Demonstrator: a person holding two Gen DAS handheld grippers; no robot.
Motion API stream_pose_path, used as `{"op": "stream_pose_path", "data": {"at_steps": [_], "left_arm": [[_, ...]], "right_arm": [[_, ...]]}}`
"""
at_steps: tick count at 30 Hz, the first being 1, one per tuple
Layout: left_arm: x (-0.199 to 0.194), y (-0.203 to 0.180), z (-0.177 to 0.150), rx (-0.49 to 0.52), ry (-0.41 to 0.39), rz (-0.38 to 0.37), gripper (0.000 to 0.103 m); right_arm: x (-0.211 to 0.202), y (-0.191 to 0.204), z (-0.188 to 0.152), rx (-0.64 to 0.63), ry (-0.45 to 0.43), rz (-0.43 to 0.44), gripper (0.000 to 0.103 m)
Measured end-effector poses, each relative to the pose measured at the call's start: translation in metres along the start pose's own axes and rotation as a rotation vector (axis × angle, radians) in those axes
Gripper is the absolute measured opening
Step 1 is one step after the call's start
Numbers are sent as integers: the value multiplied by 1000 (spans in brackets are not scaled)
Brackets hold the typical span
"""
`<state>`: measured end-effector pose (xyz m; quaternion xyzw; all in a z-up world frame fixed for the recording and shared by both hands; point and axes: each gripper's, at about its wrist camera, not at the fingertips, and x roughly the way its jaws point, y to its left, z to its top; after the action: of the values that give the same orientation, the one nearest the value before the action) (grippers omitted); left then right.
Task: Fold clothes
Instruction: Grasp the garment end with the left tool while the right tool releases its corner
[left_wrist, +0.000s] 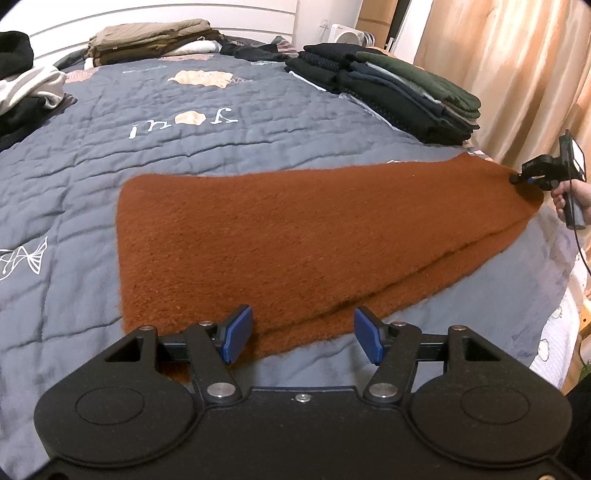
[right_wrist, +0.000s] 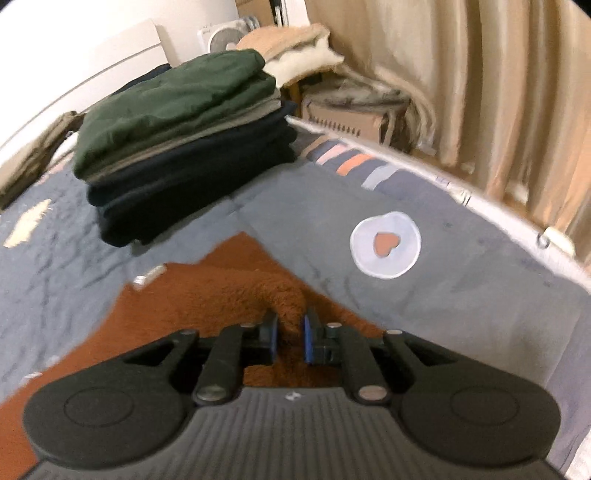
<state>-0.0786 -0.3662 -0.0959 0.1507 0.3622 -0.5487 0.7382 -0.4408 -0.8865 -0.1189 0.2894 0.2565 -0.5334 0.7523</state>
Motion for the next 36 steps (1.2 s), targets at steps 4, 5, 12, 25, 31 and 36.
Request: {"op": "stream_pose_path", "data": {"at_steps": [4,5,12,25,31,36], "left_arm": [[-5,2,3,-9,-18,-1,60],[-6,4,4,-13,-24,1,60],[-29,31,16,-93,-86,49,64],[-45,94,15,-379,-82,53,66],[-29,109,-2,-500,-44,6,66],[-19,119,-15,-566,-20,-2,66]], "right_arm": [[-12,4,-2,-4,-68,27,16],[-15,5,-1,-13,-69,15,20],[-65,7,-1,82,-148,-12,37],[-151,179,-98,144,-36,492,39],[-160,238,-145,40,74,631,41],[-171,261,-167,-44,113,684,42]]}}
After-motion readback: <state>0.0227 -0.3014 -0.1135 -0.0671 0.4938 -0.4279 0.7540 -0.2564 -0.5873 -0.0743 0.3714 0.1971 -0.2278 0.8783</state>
